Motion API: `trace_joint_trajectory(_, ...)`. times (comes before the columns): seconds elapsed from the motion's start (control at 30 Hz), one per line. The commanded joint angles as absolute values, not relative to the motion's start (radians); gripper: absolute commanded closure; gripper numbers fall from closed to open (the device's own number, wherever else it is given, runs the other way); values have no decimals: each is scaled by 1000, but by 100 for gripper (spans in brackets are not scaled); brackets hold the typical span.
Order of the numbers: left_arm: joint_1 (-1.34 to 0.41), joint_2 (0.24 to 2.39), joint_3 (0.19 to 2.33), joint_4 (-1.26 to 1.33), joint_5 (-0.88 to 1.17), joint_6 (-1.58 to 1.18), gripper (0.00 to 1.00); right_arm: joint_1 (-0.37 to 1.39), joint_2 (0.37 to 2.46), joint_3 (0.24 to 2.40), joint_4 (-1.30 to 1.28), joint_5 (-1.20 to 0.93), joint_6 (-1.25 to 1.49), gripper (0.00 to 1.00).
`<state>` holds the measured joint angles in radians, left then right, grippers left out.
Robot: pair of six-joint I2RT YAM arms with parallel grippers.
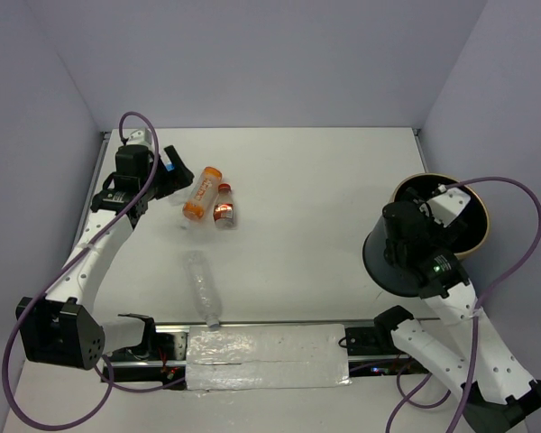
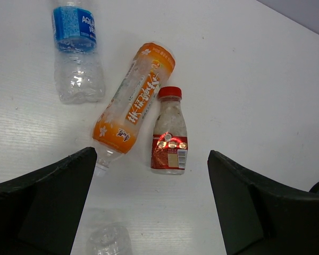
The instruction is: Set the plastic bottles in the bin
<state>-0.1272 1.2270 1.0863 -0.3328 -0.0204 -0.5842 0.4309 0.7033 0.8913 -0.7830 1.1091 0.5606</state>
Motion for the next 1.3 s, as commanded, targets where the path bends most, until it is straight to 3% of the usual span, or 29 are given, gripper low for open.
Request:
trace_joint_trajectory(0.0, -133, 1220, 1095, -299, -25, -592, 1, 425, 715, 929, -805, 1112, 577, 7)
trace_joint_trajectory(0.17, -133, 1242, 1088, -354, -103, -620, 1, 426, 719, 1040, -738, 996, 430, 5)
trace_joint_trajectory(0.37, -135, 1322, 1085, -471, -190, -675, 1, 449, 928, 1358, -784, 830, 350, 0)
trace_joint_trajectory(0.6, -161, 1273, 960, -456, -202, -741, 1, 601, 1126, 1551, -796, 661, 302, 0)
trace_joint_trajectory(0.83, -207, 1158, 805, -428, -121, -853, 3, 713, 1229, 1491, -700, 545, 334, 0)
trace_joint_trajectory(1.1, -425, 1075, 749, -589, -181, -1005, 1, 719, 1239, 1396, -646, 531, 359, 0)
trace_joint_trajectory(1.27, -472, 1017, 678, -612, -224, -1123, 1, 719, 1249, 1365, -649, 546, 356, 0)
